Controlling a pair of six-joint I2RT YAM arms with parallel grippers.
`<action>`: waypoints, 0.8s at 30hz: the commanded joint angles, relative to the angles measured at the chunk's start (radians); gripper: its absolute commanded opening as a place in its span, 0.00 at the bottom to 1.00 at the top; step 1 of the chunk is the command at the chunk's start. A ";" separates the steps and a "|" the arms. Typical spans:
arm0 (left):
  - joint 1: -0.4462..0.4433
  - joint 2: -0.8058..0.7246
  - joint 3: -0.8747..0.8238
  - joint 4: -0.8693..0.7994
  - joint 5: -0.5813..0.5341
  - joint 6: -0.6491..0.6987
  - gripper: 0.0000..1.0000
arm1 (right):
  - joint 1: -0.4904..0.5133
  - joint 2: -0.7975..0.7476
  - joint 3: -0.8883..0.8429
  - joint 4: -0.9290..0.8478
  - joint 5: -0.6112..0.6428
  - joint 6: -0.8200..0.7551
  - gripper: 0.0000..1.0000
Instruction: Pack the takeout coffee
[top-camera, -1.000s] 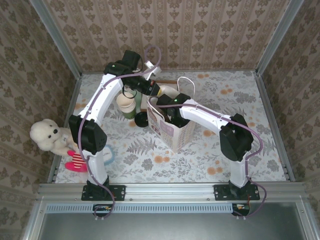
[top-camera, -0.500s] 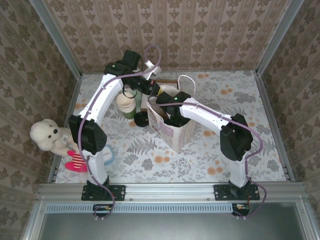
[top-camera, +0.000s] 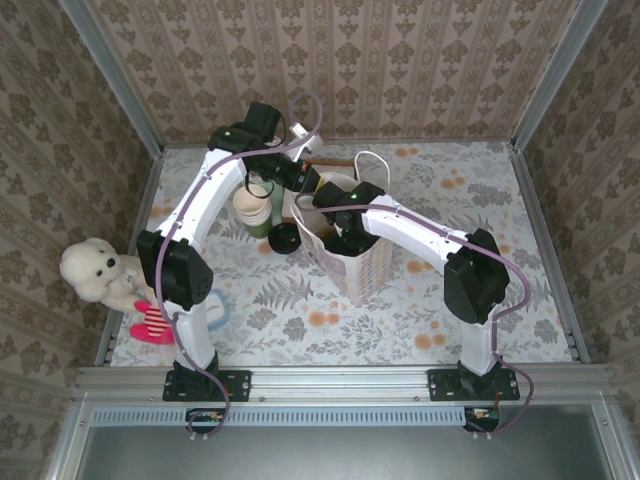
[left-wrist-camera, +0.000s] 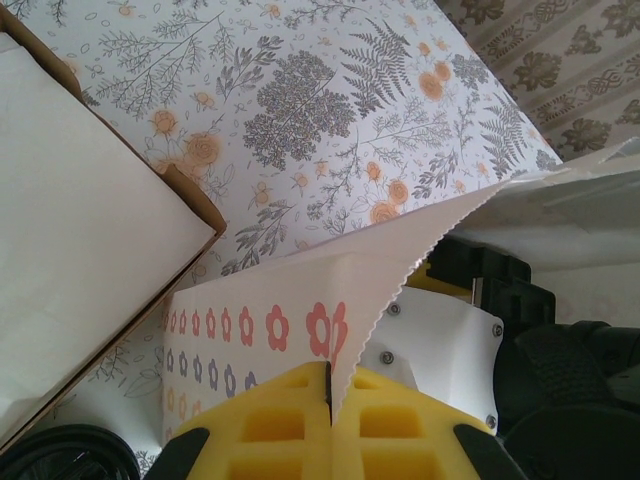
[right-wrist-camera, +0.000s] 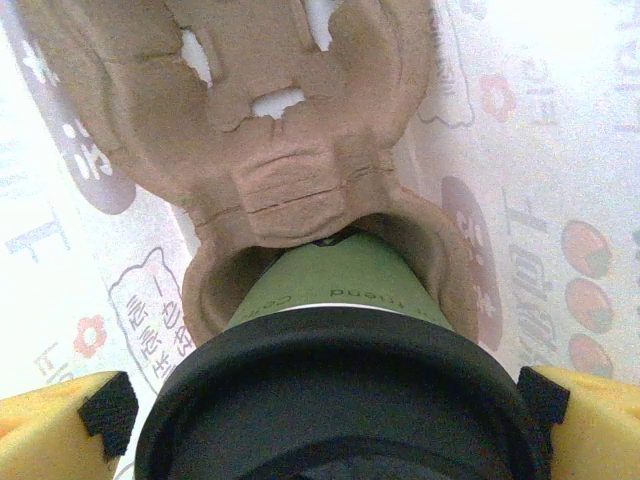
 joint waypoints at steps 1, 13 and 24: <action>-0.006 -0.030 -0.015 -0.006 0.015 -0.013 0.00 | -0.007 -0.063 0.037 0.007 0.031 0.022 1.00; -0.007 -0.044 -0.028 0.005 0.015 -0.045 0.00 | -0.002 -0.116 0.023 0.078 0.066 0.003 1.00; -0.006 -0.056 -0.037 0.001 -0.001 -0.051 0.00 | 0.001 -0.180 -0.009 0.158 0.082 -0.016 1.00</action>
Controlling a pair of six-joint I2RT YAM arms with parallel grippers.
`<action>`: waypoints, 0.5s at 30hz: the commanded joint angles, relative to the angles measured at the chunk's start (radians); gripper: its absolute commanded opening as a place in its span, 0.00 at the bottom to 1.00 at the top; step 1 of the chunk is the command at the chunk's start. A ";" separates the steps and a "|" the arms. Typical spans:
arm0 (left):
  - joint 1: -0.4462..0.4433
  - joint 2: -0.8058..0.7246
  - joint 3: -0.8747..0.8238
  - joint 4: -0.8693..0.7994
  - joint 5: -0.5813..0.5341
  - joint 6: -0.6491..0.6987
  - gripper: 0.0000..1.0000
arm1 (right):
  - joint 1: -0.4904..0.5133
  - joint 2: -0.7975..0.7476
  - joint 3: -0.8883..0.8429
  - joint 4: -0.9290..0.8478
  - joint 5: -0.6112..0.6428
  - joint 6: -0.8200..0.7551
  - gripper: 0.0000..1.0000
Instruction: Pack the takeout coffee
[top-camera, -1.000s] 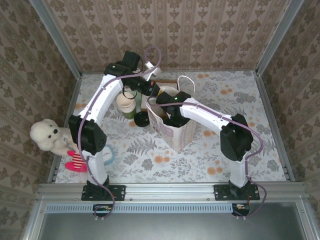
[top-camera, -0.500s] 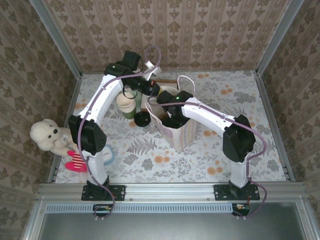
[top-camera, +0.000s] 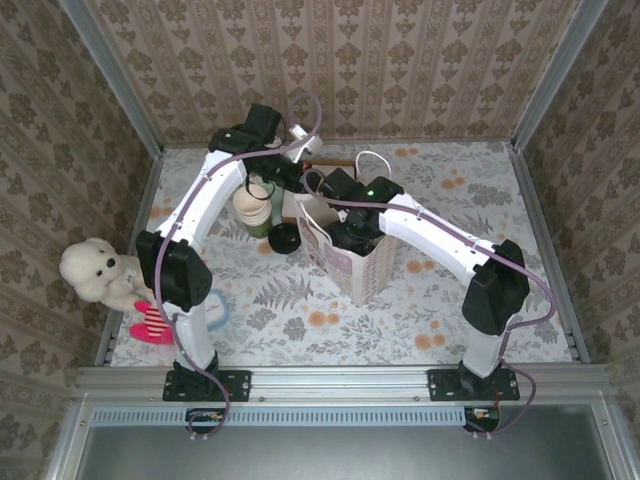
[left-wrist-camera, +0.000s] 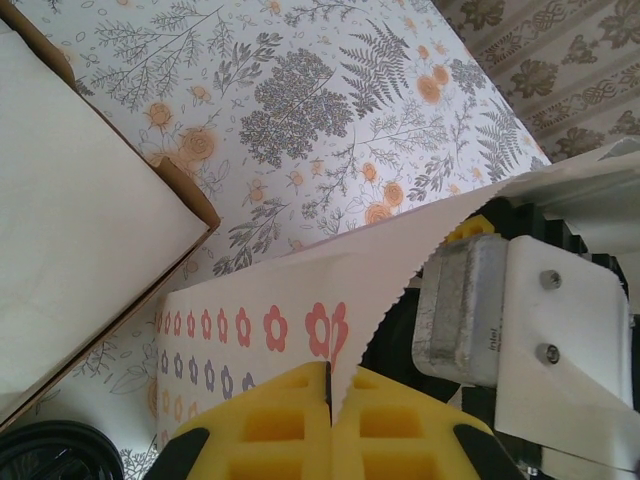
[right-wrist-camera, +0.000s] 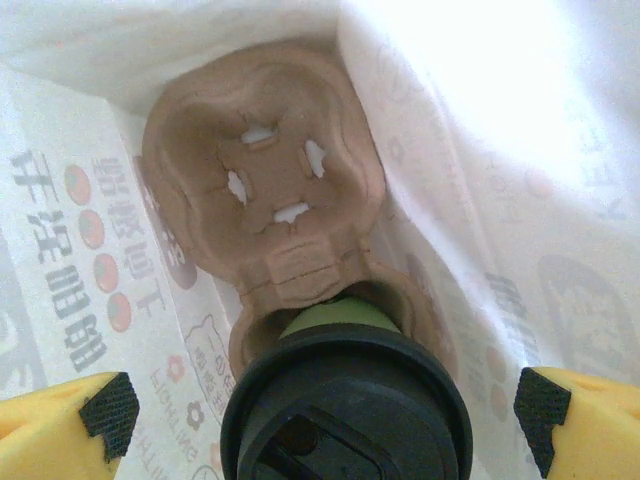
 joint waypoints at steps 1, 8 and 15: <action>-0.006 -0.042 -0.008 -0.019 -0.002 -0.011 0.00 | 0.001 -0.065 -0.015 0.061 0.030 -0.011 1.00; -0.006 -0.041 -0.006 -0.021 -0.015 -0.012 0.00 | 0.002 -0.173 -0.086 0.190 0.031 -0.041 1.00; -0.006 -0.043 -0.006 -0.018 -0.022 -0.020 0.00 | 0.002 -0.319 -0.224 0.372 0.033 -0.100 1.00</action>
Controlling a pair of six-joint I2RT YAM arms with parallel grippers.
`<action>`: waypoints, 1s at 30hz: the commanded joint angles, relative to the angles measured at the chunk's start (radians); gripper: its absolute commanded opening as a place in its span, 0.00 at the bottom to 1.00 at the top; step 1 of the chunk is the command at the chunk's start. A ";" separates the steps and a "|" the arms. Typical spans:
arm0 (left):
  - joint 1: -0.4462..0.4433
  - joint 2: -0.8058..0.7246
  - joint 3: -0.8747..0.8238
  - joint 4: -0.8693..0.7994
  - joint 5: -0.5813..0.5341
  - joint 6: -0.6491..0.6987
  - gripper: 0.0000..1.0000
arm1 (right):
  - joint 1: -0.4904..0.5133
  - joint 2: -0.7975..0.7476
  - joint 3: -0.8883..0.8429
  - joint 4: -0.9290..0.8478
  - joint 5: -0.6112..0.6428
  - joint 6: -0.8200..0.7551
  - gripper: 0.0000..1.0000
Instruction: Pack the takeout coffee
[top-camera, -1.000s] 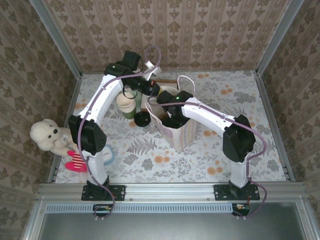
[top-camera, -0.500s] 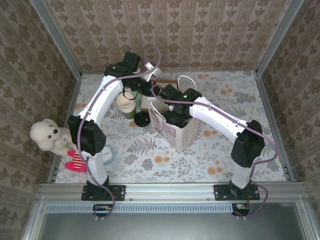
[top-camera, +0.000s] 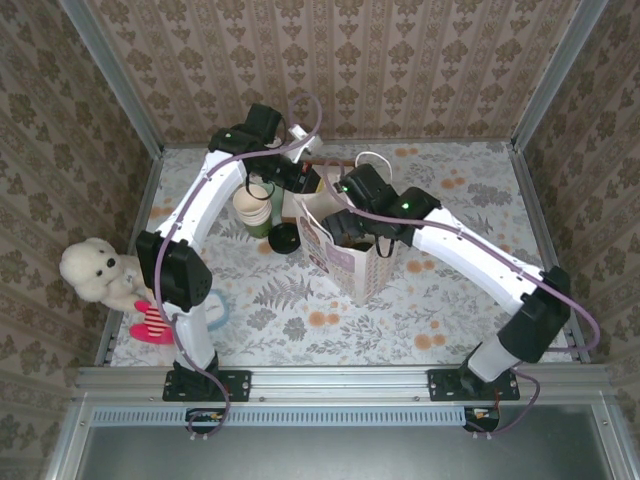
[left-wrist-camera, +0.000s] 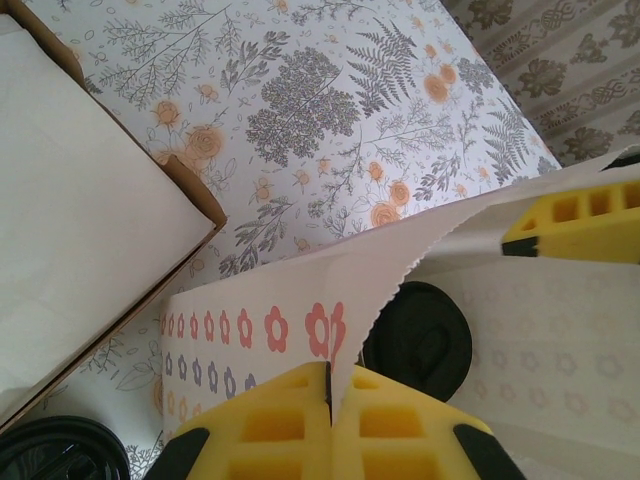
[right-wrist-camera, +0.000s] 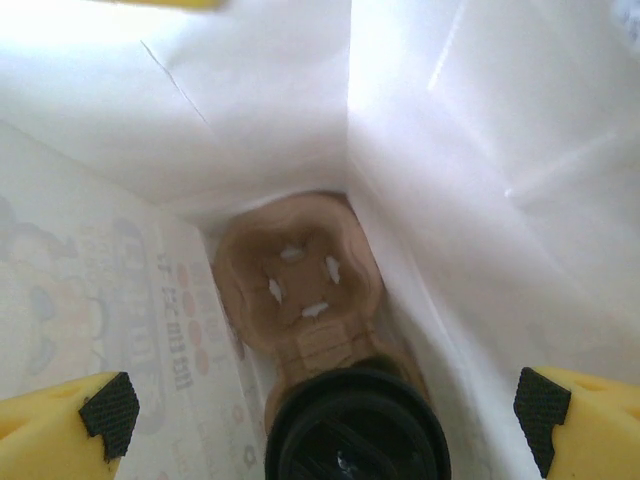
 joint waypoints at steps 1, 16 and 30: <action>-0.006 -0.043 -0.007 -0.016 -0.007 -0.017 0.00 | 0.002 -0.082 -0.064 0.131 0.023 -0.050 1.00; -0.006 -0.038 -0.025 0.013 -0.009 -0.044 0.00 | 0.000 -0.402 -0.287 0.414 -0.063 -0.157 1.00; 0.001 -0.078 -0.090 0.109 -0.011 -0.185 0.00 | -0.018 -0.719 -0.468 0.322 -0.128 0.055 1.00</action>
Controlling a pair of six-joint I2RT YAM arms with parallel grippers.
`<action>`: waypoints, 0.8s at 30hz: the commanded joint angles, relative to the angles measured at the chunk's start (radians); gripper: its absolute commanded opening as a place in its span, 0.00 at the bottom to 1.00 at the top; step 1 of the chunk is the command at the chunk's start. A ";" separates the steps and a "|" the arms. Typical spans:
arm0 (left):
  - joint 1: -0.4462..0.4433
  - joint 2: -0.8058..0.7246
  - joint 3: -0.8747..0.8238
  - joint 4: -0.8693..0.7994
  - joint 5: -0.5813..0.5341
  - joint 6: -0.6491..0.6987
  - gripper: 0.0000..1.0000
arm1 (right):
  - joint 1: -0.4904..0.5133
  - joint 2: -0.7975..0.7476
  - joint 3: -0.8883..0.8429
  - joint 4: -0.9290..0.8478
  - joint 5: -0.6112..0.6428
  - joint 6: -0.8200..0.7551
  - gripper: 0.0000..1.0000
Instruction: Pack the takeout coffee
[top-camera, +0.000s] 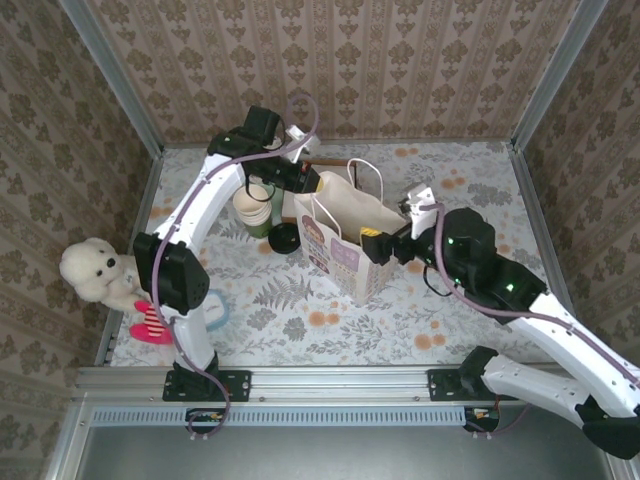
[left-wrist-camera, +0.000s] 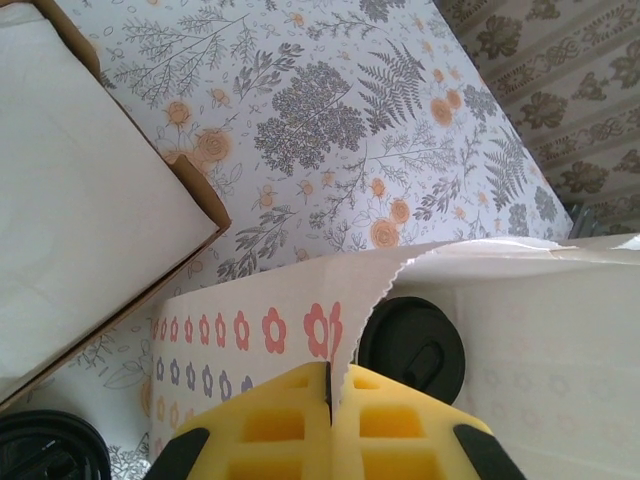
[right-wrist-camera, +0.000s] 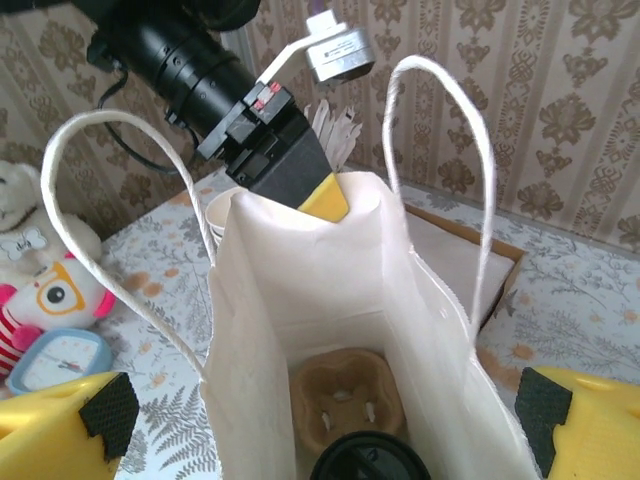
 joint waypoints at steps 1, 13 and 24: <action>0.001 -0.042 -0.018 0.027 -0.003 -0.079 0.00 | -0.007 -0.025 -0.004 -0.098 -0.019 0.194 1.00; -0.001 -0.091 -0.071 0.072 0.011 -0.120 0.00 | -0.007 0.132 0.105 -0.427 0.136 0.894 0.89; -0.002 -0.120 -0.093 0.087 -0.010 -0.152 0.00 | -0.010 0.256 0.229 -0.493 0.117 0.846 0.41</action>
